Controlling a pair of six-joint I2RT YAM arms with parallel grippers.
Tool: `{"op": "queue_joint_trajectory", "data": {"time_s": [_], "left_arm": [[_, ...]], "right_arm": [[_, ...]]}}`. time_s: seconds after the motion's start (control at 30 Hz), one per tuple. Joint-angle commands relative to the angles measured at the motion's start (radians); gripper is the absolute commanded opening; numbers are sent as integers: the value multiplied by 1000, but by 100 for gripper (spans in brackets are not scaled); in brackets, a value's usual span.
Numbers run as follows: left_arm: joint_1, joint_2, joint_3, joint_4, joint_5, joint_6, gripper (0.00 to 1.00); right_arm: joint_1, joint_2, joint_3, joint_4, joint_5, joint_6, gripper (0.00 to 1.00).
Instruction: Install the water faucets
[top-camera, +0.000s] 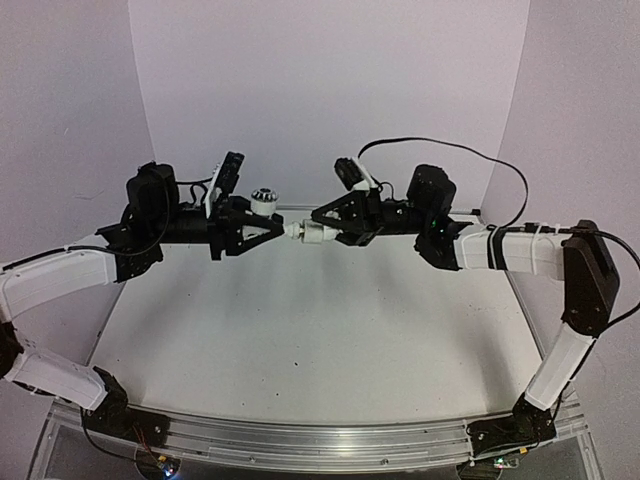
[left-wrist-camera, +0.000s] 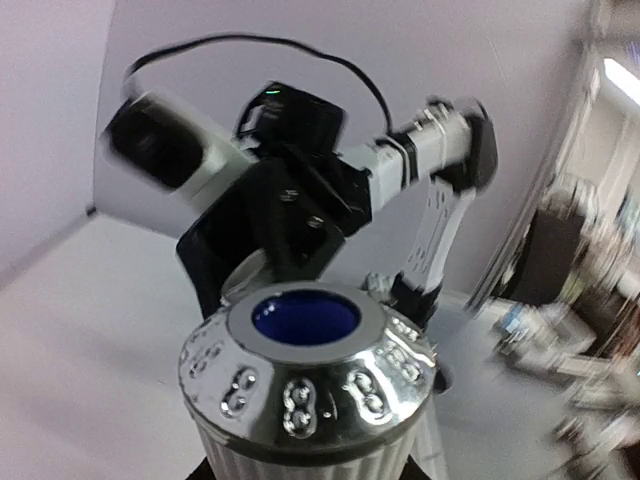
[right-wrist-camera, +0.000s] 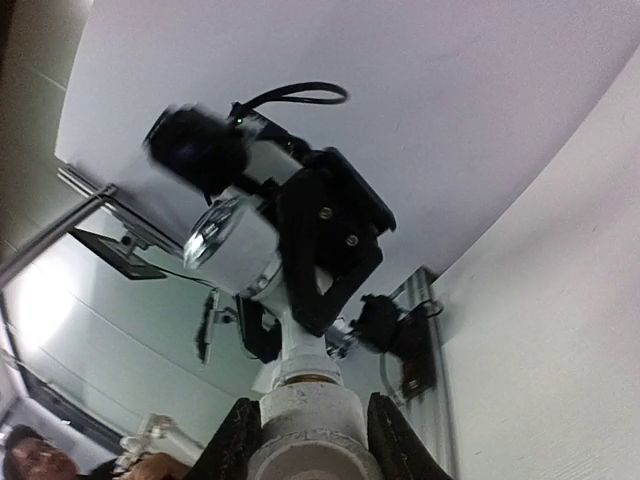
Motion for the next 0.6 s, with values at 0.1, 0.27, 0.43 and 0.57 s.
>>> {"op": "queue_joint_trajectory", "data": {"time_s": [0.1, 0.27, 0.43, 0.57], "left_arm": [[-38, -59, 120, -8, 77, 1114, 0], [-20, -44, 128, -15, 225, 1229, 0], [-13, -98, 81, -17, 165, 1047, 0], [-14, -100, 79, -2, 110, 614, 0]], "right_arm": [[-10, 121, 26, 72, 19, 533, 0], [-28, 66, 22, 70, 63, 493, 19], [-49, -17, 29, -104, 61, 216, 79], [-53, -120, 133, -731, 319, -360, 90]]}}
